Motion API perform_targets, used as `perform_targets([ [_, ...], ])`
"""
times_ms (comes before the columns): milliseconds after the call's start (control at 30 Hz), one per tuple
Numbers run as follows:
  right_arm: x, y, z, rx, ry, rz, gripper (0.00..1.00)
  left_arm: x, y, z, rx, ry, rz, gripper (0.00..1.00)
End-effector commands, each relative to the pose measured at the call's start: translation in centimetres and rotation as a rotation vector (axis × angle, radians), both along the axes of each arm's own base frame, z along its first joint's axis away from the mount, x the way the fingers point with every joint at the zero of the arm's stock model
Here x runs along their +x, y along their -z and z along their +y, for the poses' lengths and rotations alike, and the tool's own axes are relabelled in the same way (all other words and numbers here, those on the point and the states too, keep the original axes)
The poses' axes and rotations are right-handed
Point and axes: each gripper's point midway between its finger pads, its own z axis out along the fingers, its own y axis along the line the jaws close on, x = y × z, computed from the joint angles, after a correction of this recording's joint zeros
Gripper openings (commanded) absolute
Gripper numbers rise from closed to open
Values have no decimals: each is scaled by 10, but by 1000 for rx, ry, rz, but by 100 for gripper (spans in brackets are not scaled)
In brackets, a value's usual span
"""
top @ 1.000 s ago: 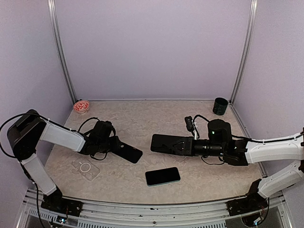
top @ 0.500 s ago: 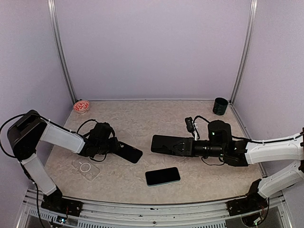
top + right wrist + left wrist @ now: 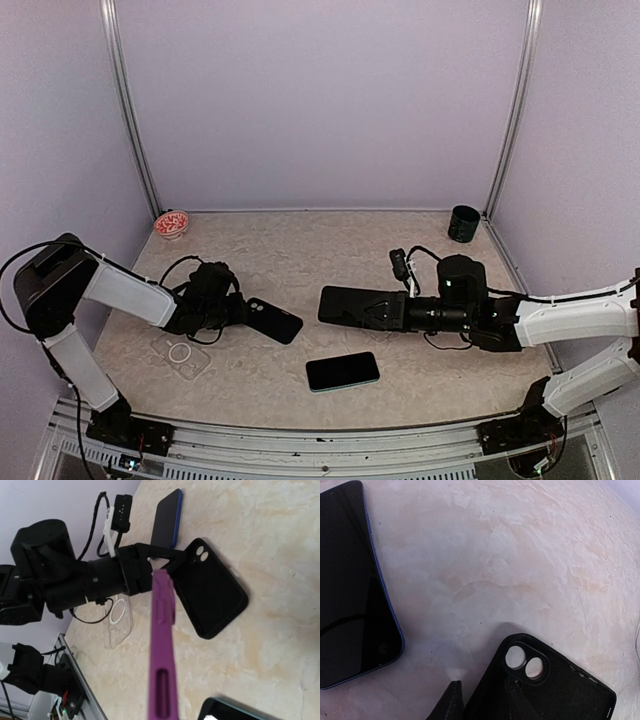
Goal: Put the phone into the phone case
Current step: Move the phone case to the center of the board.
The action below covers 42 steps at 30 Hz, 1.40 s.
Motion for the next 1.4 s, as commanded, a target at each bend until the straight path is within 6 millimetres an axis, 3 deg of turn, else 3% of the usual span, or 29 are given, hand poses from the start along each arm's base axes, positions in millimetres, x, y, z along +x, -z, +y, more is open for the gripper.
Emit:
perform_targets([
  [0,2,-17,5,55,0,-44,0,-12,15,-4,-40,24,57,25],
  [133,3,-17,6,51,2,-44,0,-17,13,-5,-45,27,58,21],
  [300,5,-16,10,49,-6,-38,0,-23,14,-4,-43,29,72,9],
  [567,10,-13,20,20,-20,-30,0,-43,10,-21,-86,51,94,9],
  [733,16,-12,36,-39,-65,-24,0,-58,3,-36,-117,77,104,9],
  [1000,19,-3,61,-41,-133,44,0,-75,-1,-41,-154,38,99,10],
  [1167,19,12,77,-60,-188,97,0,-79,3,-42,-160,26,106,15],
  [1367,19,28,94,-71,-250,150,0,-78,-3,-39,-162,14,86,32],
])
